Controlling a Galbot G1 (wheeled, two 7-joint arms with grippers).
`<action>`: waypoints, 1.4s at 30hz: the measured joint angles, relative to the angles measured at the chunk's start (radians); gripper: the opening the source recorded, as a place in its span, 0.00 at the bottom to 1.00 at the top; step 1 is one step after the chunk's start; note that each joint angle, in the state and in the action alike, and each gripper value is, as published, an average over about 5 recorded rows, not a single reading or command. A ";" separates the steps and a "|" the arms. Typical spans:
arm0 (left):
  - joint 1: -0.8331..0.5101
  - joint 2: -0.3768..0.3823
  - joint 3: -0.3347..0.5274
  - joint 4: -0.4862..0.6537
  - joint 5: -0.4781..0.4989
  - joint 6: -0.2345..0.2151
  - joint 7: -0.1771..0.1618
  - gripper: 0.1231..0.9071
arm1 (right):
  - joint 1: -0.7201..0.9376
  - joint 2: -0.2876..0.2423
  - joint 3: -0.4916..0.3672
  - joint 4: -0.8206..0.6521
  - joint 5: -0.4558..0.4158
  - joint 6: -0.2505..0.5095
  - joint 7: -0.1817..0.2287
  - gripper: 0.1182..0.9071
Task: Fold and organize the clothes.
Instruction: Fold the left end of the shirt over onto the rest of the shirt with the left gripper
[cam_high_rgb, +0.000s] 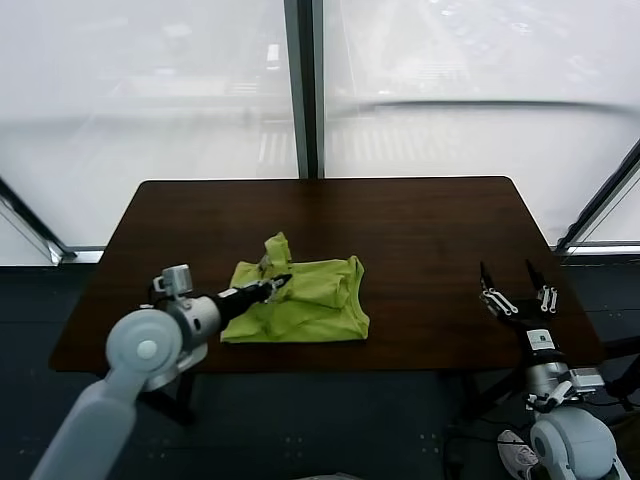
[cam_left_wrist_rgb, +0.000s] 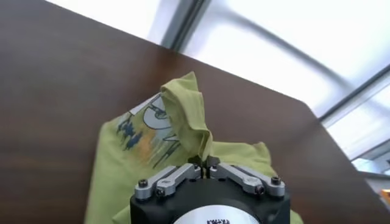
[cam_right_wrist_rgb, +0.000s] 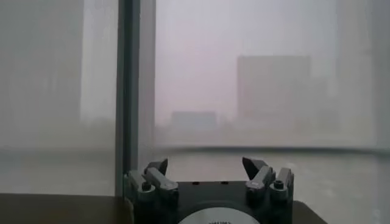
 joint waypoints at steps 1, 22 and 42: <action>-0.021 -0.019 0.027 0.007 -0.003 0.000 -0.007 0.08 | -0.006 0.006 0.007 0.000 -0.002 0.001 0.000 1.00; -0.166 -0.204 0.239 0.077 0.006 0.000 -0.039 0.08 | -0.023 0.047 0.020 -0.008 -0.025 0.000 0.003 1.00; -0.144 -0.293 0.275 0.139 0.113 0.000 -0.016 0.10 | -0.027 0.062 0.018 -0.010 -0.043 0.000 0.004 1.00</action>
